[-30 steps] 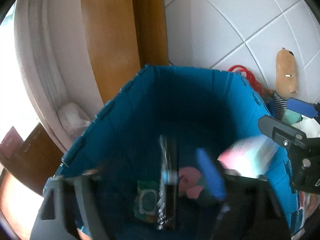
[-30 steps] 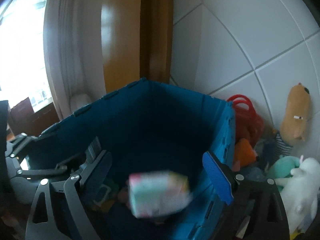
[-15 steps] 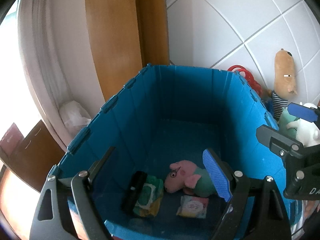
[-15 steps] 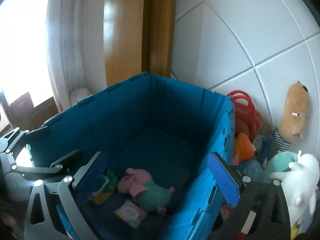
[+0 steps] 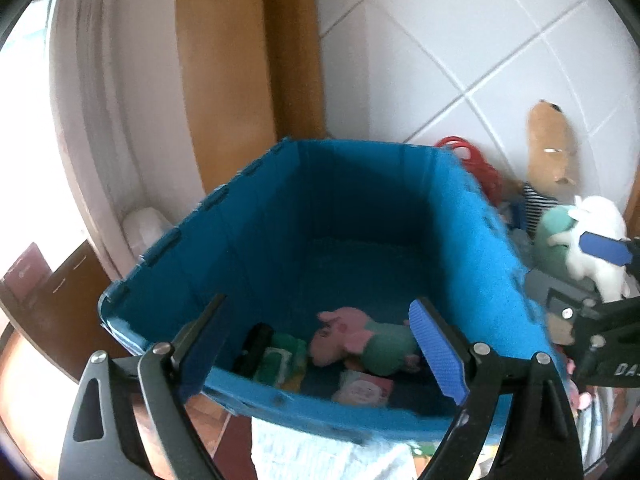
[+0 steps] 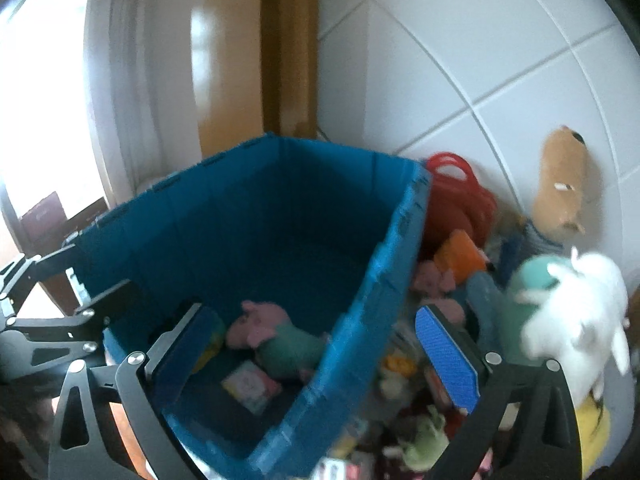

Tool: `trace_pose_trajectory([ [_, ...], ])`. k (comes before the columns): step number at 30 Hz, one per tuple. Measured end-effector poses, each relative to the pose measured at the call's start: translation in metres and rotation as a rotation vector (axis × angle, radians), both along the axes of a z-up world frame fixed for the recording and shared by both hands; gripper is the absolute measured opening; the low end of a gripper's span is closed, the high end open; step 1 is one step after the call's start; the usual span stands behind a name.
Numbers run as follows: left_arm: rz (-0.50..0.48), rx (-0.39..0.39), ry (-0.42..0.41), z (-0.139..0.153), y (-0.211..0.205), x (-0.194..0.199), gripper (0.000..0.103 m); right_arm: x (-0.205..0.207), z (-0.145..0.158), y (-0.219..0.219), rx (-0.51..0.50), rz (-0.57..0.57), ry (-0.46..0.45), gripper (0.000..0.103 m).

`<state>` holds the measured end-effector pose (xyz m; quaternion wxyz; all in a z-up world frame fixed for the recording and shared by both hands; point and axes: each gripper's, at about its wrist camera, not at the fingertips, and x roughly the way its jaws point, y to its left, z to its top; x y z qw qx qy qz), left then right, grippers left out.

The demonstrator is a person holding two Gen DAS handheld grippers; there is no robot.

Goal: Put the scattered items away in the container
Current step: 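Move both tools back to the pile on the table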

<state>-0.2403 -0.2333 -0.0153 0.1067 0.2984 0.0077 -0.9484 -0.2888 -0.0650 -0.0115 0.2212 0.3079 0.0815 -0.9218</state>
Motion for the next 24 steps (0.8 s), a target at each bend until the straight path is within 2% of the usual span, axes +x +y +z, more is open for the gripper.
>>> trace_pose_trajectory([
  [8,-0.06,0.005,0.003,-0.012,0.086,0.034,0.09,0.028,-0.022,0.08,-0.014,-0.053,-0.037,0.103],
  [16,-0.121,-0.012,-0.024,-0.027,0.183,0.062,0.09,0.055,-0.044,0.18,-0.03,-0.107,-0.074,0.103],
  [19,-0.147,-0.003,-0.053,-0.042,0.216,0.065,0.09,0.06,-0.059,0.216,-0.024,-0.146,-0.105,0.103],
  [24,-0.177,0.016,-0.152,-0.079,0.254,0.056,0.09,0.061,-0.089,0.271,-0.009,-0.232,-0.173,0.103],
])
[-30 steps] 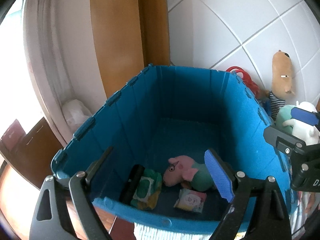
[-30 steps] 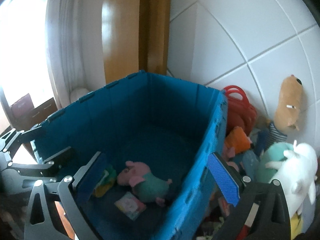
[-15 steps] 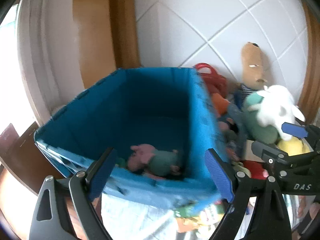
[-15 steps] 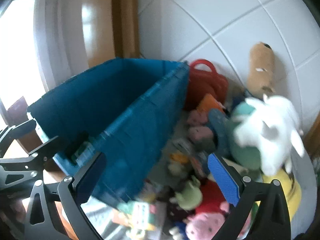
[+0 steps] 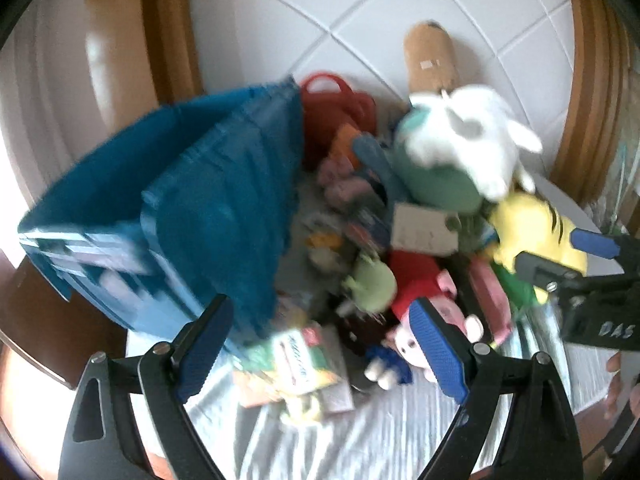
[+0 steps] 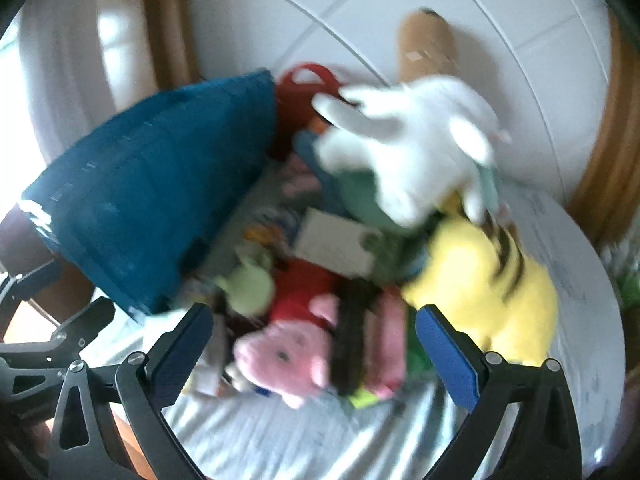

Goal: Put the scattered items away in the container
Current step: 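Move both tools back to the pile on the table, then grasp the red-shirted pig plush with the left tool while the right grasps the pink packet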

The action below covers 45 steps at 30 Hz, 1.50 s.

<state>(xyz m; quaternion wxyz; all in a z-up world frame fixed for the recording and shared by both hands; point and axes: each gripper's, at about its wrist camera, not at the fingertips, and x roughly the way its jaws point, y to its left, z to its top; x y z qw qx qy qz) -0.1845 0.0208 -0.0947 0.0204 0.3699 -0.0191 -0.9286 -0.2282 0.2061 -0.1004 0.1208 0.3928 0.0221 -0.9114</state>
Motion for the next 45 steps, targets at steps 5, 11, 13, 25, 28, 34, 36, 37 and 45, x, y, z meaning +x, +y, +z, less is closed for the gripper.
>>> trace_pose_trajectory([
  [5,-0.031,-0.003,-0.076,-0.036,0.027,-0.018,0.09,-0.004,-0.032,0.043,-0.014,-0.089,-0.058,0.103],
  [11,-0.092,0.015,-0.133,-0.06,0.056,-0.049,0.09,-0.014,-0.048,0.083,-0.009,-0.196,-0.084,0.103],
  [13,-0.12,0.011,-0.142,-0.066,0.065,-0.059,0.09,-0.017,-0.051,0.096,-0.016,-0.232,-0.083,0.103],
  [25,-0.096,0.007,-0.255,-0.119,0.094,-0.095,0.079,-0.039,-0.118,0.1,-0.094,-0.153,-0.216,0.065],
  [28,-0.086,0.015,-0.259,-0.122,0.095,-0.099,0.079,-0.046,-0.131,0.092,-0.098,-0.113,-0.243,0.065],
  [34,-0.088,0.003,-0.274,-0.124,0.105,-0.109,0.079,-0.06,-0.147,0.083,-0.108,-0.07,-0.279,0.064],
  [36,-0.081,0.012,-0.292,-0.131,0.106,-0.113,0.079,-0.064,-0.152,0.081,-0.104,-0.061,-0.29,0.063],
  [37,-0.079,0.018,-0.301,-0.135,0.106,-0.114,0.079,-0.065,-0.155,0.08,-0.101,-0.058,-0.294,0.063],
  [45,-0.06,0.057,-0.356,-0.166,0.104,-0.132,0.103,-0.078,-0.166,0.085,-0.107,-0.071,-0.322,0.061],
])
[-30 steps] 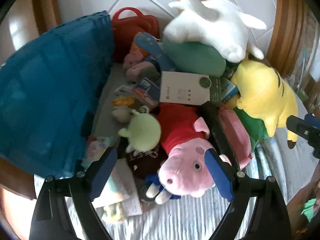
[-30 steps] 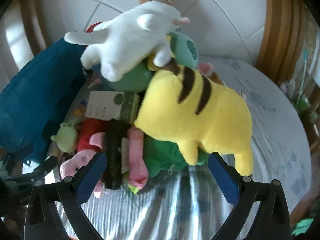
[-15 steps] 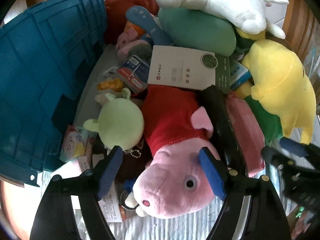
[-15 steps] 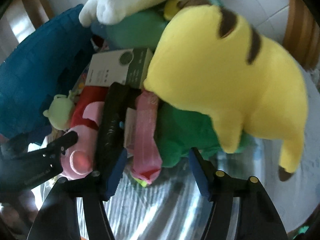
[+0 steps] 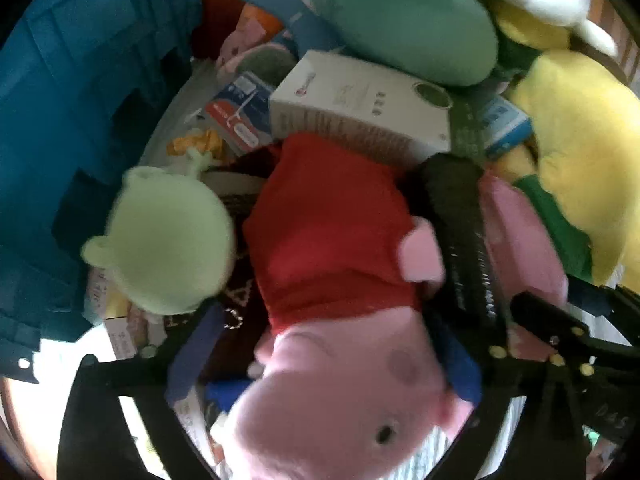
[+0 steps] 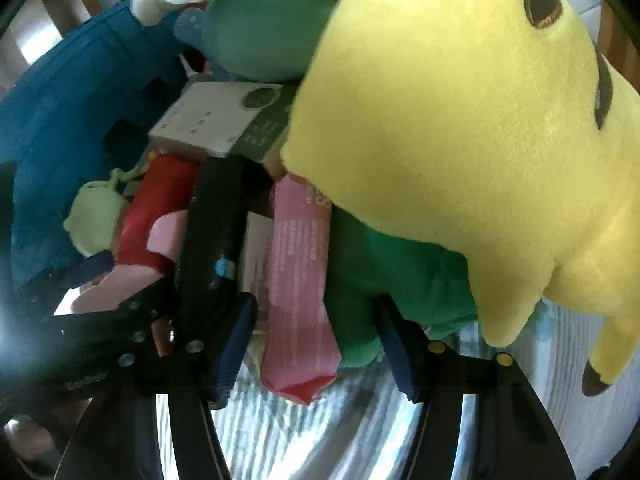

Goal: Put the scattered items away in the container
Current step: 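Grasp the red-shirted pig plush with the left tool while the right grasps the pink packet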

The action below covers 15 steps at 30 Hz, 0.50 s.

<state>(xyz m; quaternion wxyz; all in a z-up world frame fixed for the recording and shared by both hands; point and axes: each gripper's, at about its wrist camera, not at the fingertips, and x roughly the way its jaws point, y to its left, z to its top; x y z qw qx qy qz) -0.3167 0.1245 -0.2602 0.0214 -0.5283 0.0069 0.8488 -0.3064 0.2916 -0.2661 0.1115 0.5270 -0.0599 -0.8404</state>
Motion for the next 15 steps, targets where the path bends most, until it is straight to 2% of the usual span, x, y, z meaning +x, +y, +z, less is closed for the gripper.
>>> trace_pose_trajectory([
  [2,-0.001,0.041,-0.016,-0.003,-0.004,0.001,0.099,-0.002,-0.004,0.002,-0.011,-0.01,-0.004,0.061],
  [4,-0.015,0.078,-0.024,-0.005,-0.007,0.005,0.076,-0.002,-0.007,0.003,-0.024,-0.014,-0.01,0.061],
  [5,-0.028,0.066,-0.019,-0.003,-0.005,0.011,0.072,0.004,-0.009,0.002,-0.034,-0.004,-0.019,0.061],
  [10,-0.063,-0.008,-0.001,0.0,-0.007,0.049,0.068,0.037,-0.02,0.001,-0.082,0.047,-0.061,0.055],
  [12,-0.07,-0.046,0.016,0.0,-0.007,0.061,0.068,0.049,-0.025,0.0,-0.102,0.064,-0.076,0.042],
  [15,-0.077,-0.063,0.033,0.002,-0.007,0.069,0.068,0.056,-0.031,-0.001,-0.124,0.054,-0.071,0.042],
])
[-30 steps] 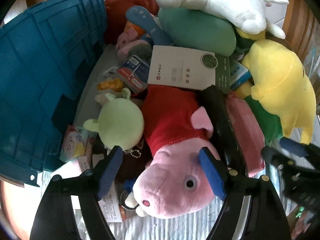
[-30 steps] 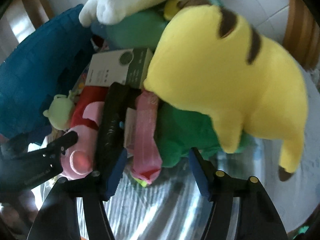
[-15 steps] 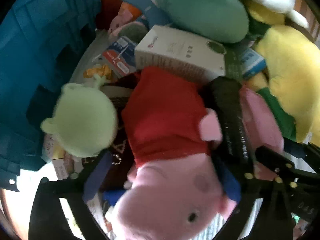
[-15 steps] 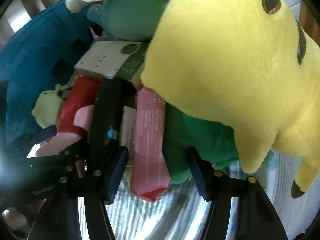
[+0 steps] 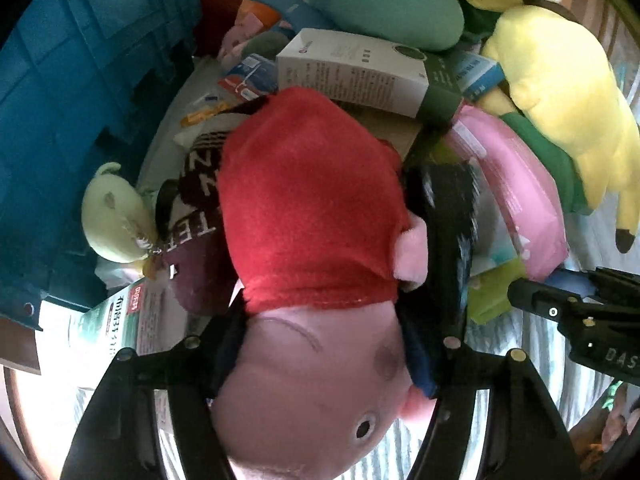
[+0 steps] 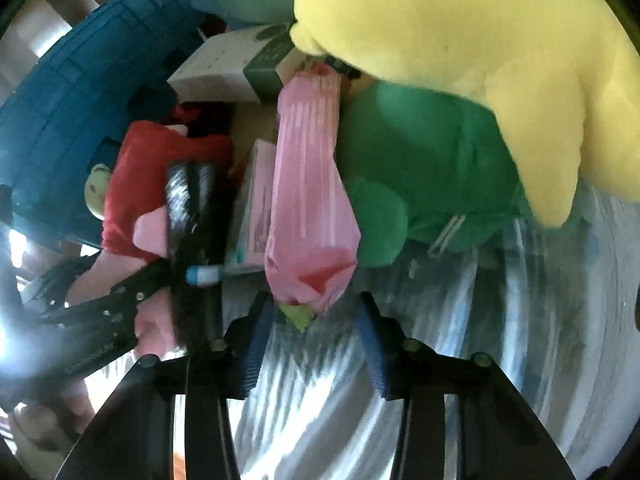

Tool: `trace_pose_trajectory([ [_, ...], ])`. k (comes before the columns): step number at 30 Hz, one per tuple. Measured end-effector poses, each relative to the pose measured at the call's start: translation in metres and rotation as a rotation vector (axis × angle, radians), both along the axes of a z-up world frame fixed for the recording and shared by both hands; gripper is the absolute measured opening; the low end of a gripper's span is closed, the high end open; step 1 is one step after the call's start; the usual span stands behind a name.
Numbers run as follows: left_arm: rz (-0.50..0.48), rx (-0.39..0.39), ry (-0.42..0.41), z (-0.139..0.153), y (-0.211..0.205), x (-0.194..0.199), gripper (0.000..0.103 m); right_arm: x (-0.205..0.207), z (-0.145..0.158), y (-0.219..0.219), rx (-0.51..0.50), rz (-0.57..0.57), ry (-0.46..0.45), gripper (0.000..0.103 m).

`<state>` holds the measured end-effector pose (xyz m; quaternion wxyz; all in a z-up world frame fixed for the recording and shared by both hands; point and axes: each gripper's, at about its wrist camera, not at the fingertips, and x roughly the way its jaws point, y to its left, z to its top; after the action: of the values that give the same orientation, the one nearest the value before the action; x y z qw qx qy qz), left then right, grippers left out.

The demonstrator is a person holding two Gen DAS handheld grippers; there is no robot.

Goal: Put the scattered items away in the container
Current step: 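Grasp the red-shirted pig plush with the left tool while the right grasps the pink packet, then lift the pig plush and pink packet and carry both over the blue crate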

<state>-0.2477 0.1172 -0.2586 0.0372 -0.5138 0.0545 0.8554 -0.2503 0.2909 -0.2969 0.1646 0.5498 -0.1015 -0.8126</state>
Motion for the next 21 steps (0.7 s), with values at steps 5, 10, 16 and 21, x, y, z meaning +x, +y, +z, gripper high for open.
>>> trace_pose_trajectory([
  [5,0.021,0.017,0.014,0.003,-0.003,-0.001,0.074,-0.002,0.001,0.001,0.014,-0.043,0.035,0.067],
  [10,0.028,0.008,0.019,-0.003,-0.002,-0.005,0.087,-0.008,-0.002,-0.005,0.021,-0.05,0.052,0.067],
  [16,0.023,0.009,0.038,-0.008,0.003,-0.014,0.084,-0.012,-0.01,-0.024,0.059,-0.016,0.052,0.04],
  [21,0.001,0.022,0.052,-0.002,0.009,-0.014,0.069,-0.011,-0.014,-0.039,0.105,0.004,0.062,0.038],
])
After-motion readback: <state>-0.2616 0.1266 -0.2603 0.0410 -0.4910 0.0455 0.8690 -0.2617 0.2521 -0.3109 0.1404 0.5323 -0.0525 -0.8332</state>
